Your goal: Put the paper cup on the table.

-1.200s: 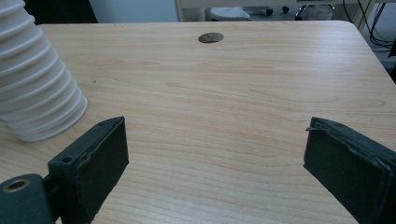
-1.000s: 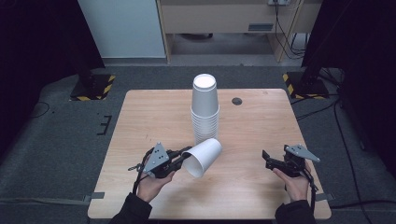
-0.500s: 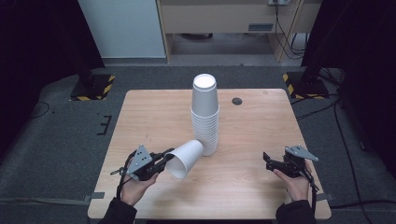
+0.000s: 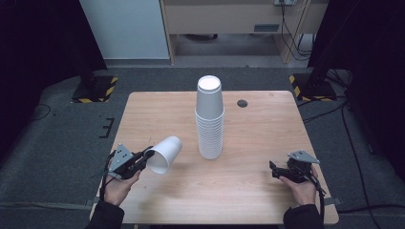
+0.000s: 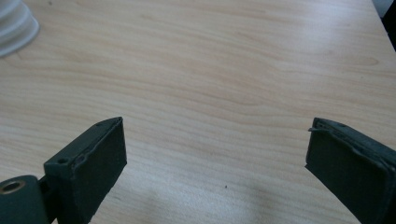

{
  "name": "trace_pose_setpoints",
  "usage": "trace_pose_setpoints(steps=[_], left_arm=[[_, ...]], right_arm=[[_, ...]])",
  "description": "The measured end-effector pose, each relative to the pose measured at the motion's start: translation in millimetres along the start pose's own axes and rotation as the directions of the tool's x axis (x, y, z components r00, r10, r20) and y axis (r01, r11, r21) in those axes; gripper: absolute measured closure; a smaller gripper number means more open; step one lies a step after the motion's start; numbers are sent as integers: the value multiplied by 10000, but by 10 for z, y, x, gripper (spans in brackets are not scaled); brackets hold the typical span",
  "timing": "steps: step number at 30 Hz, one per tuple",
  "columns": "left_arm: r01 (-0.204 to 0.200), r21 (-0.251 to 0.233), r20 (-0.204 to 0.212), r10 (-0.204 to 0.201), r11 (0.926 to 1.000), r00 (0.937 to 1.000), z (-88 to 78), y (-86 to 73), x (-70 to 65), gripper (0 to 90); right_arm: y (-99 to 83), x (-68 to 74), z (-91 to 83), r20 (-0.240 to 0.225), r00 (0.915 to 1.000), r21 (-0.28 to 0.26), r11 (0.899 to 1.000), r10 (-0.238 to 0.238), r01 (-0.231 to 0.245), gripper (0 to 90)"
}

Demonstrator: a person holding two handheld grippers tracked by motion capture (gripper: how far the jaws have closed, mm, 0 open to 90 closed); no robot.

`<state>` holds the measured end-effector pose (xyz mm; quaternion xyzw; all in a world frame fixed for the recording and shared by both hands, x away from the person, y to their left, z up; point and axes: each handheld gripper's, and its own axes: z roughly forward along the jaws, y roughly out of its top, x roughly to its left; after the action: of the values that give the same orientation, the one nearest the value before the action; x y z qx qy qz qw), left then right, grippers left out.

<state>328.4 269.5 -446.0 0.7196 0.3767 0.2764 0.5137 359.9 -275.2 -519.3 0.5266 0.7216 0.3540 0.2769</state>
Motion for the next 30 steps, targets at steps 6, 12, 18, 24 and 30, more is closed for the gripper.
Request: trace_pose_setpoints(steps=[6, 12, 18, 24, 30], left_arm=[[155, 503, -577, -126, 9986, 9983, -24, -11, 116, 857], [369, 1102, -1039, -254, 9932, 9943, -38, -12, 221, 857], [755, 1828, -1500, -481, 9802, 9875, -47, -32, 343, 857], [1166, 2387, -1997, -688, 9641, 9774, -60, -61, 465, 858], [1586, 3051, -2399, -854, 9390, 9670, -80, -30, 589, 858]], right_arm=[[-58, -24, 52, 25, 9999, 558, 9983, -138, 136, 50], [-90, -4, 85, -58, 9995, 811, 9963, -296, 300, 50], [-108, -7, 110, -23, 9996, 950, 9951, -284, 285, 43], [-132, -6, 136, -65, 9993, 1178, 9924, -364, 369, 41], [-134, -9, 141, -116, 9995, 1218, 9921, -283, 295, 40]])
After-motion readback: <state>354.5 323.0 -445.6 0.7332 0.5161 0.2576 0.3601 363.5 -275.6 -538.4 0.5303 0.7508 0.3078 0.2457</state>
